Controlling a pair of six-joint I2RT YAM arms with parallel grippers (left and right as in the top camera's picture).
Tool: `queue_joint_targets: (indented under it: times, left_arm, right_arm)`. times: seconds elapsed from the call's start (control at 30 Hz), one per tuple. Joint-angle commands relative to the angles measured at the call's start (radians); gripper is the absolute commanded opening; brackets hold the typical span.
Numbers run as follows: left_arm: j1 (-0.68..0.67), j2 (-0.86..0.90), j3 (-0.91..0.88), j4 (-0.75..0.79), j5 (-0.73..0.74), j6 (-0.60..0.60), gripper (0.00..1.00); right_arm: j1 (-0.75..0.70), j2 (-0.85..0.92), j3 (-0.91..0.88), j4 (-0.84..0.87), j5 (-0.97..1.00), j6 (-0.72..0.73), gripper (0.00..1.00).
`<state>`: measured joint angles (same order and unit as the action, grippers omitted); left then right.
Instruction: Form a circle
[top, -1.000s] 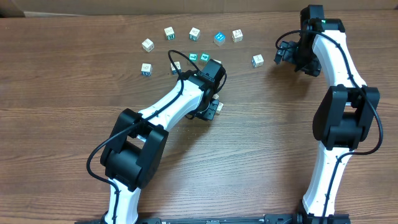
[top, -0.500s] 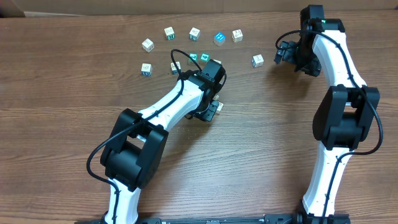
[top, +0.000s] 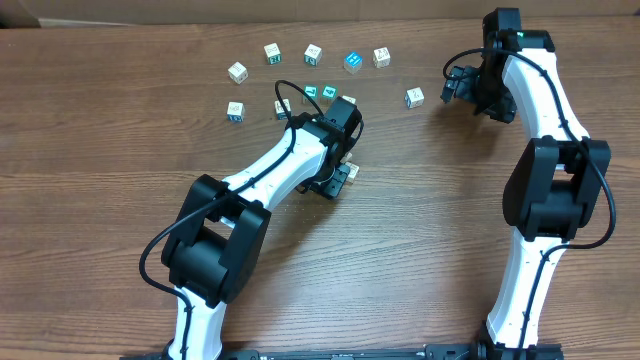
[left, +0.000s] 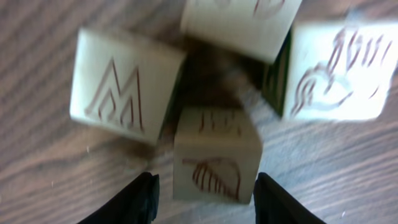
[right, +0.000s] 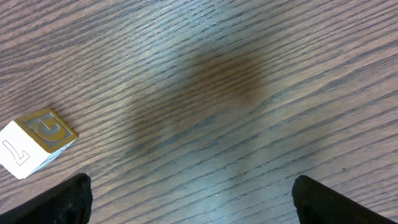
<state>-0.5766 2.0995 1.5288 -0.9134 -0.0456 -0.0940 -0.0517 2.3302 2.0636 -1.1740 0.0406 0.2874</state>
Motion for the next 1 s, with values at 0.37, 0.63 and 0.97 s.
queue_joint_targets:
  times: [0.37, 0.63, 0.97]
  left_arm:
    - [0.023, 0.001, 0.242, -0.091, -0.073, -0.071, 0.38]
    - [0.119, 0.006, 0.179, -0.018, -0.069, -0.139, 0.15]
    - [0.141, 0.006, 0.06, 0.13, -0.028, -0.138, 0.16]
  right_arm:
    - [0.0, -0.024, 0.022, 0.002, 0.002, 0.005, 1.0]
    - [0.0, -0.024, 0.022, 0.002, 0.002, 0.005, 1.0]
    - [0.0, -0.024, 0.022, 0.002, 0.002, 0.005, 1.0]
